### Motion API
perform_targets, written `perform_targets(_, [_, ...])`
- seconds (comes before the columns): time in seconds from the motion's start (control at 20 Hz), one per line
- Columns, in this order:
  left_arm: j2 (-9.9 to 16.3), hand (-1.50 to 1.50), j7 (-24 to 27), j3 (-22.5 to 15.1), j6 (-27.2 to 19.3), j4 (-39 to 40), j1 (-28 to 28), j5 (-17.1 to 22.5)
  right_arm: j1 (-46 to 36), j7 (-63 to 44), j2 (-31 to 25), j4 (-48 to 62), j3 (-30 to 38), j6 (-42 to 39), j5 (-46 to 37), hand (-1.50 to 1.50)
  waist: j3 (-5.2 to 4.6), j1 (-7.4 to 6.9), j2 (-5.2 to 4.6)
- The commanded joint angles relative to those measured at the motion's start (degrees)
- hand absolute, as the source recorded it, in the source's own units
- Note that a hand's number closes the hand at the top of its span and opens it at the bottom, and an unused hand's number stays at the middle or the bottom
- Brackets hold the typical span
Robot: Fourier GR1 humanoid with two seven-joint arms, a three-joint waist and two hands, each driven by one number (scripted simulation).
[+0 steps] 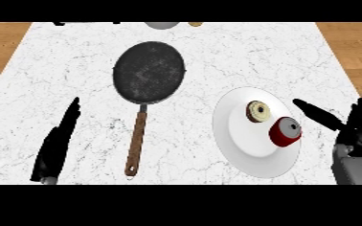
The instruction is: Pick the cupcake from the plate and place it in the pan
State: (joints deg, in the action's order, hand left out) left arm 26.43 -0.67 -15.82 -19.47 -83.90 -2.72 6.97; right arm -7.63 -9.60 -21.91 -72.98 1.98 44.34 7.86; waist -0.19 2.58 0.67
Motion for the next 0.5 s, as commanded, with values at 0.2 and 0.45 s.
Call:
perform_targets(0.2, [2.9,0.0,-2.4,0.6,3.1,-2.9,0.0,0.6,9.9,-25.2,-12.7,-10.6,-12.6,0.6,-13.3,-1.5,-0.32,-1.52,-0.18])
perform_targets(0.45, [2.0,0.0,-4.4,0.7,3.2,-3.9,1.4,0.6,7.7,-39.7,-20.7,-20.8,-16.4,-11.7,-13.3,-1.5,-0.08,-2.36,-0.41])
